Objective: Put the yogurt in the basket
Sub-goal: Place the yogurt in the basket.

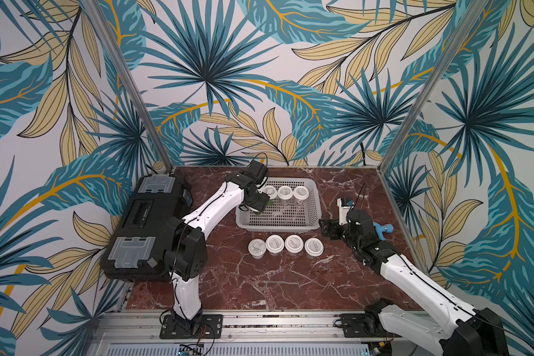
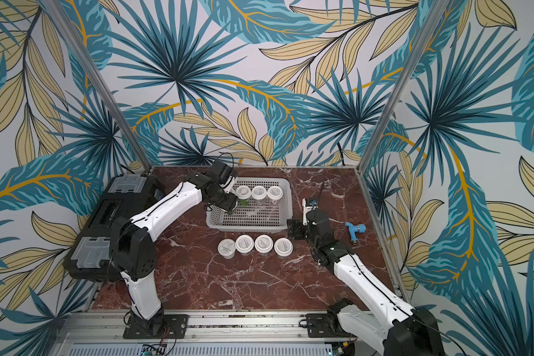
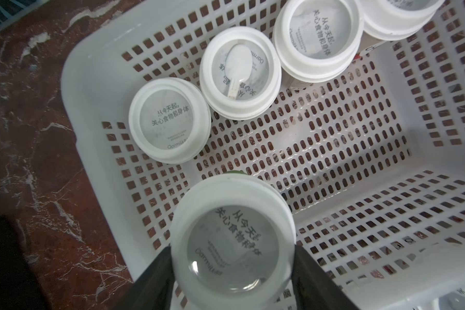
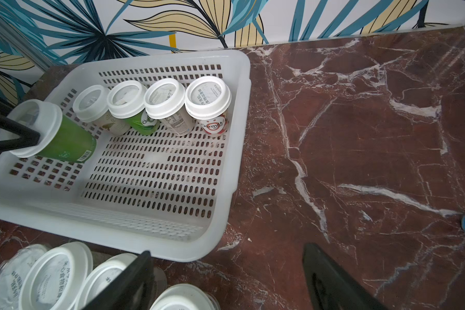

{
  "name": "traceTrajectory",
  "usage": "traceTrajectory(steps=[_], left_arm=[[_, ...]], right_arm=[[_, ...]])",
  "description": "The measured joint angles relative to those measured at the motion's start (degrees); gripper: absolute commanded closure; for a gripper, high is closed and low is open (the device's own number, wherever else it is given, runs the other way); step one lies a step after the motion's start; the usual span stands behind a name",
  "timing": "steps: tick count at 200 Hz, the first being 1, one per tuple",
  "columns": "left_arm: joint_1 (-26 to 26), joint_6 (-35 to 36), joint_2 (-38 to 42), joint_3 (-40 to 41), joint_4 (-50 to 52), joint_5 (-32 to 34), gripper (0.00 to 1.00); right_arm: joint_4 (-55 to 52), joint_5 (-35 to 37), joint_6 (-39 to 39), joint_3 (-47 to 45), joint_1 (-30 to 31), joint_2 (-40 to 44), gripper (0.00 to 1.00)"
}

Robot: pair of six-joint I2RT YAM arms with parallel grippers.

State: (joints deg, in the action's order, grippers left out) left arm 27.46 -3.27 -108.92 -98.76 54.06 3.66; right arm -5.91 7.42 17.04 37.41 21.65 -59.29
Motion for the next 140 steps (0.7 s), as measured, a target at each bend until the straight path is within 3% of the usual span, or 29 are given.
traceTrajectory(steps=[140], left_arm=[[-1.75, -0.15, -3.61, 0.92, -2.89, 1.09, 0.32]], right_arm=[[0.0, -0.22, 0.0, 0.24, 0.0, -0.52, 0.11]])
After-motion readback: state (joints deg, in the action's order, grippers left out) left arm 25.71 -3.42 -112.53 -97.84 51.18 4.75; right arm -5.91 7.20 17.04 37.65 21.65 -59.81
